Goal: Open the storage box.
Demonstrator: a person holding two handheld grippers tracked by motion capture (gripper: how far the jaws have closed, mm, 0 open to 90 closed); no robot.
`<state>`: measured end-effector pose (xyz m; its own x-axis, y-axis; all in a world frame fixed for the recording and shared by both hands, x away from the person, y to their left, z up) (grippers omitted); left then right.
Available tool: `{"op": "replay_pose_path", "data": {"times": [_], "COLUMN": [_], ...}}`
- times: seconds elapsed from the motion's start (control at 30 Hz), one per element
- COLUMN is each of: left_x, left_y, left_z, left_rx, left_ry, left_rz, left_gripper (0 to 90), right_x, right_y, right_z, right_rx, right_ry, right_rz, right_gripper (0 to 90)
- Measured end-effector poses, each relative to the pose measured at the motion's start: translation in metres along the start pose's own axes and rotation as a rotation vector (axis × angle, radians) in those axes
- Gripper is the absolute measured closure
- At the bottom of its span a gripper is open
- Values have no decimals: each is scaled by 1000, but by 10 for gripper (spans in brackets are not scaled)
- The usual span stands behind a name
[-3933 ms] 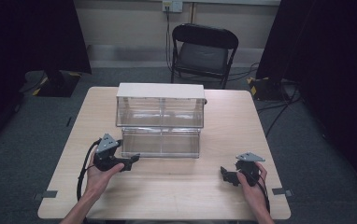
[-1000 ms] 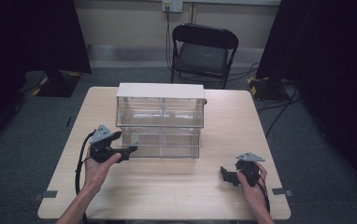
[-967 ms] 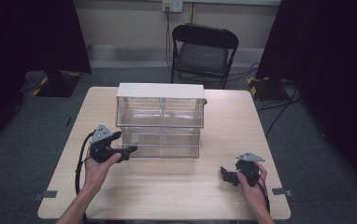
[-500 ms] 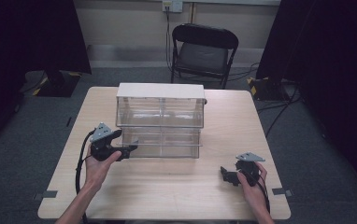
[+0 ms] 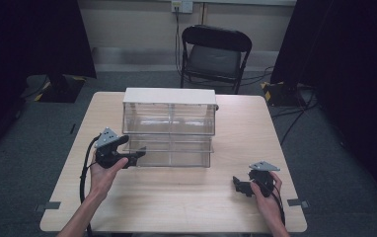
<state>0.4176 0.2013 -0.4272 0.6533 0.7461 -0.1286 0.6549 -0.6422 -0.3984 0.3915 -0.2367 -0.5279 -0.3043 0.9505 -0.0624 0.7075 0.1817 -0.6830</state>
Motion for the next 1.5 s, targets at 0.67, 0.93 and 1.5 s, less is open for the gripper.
{"op": "replay_pose_path", "data": {"times": [0.67, 0.93, 1.5], "left_x": [2, 1, 2], "left_y": [1, -1, 0], "left_z": [-4, -9, -14], "left_rx": [9, -9, -23], "left_ry": [-7, -7, -11], "left_rz": [2, 14, 6], "left_gripper": [154, 152, 143], "right_x": [0, 0, 0], "right_y": [0, 0, 0], "right_z": [0, 0, 0], "right_rx": [0, 0, 0], "right_ry": [0, 0, 0], "right_rz": [0, 0, 0], "right_gripper": [80, 80, 80]}}
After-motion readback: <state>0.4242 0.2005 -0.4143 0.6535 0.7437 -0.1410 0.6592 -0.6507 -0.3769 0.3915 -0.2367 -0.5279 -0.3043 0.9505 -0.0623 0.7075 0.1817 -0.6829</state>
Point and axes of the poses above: each handheld gripper's, and its own axes: y roughly forward along the jaws, z roughly out of its underside, x roughly to its left, the point moved 4 cm from there along y, roughly forward along the jaws, and after that the axes turned 4 degrees about z, right-handed, at the moved point
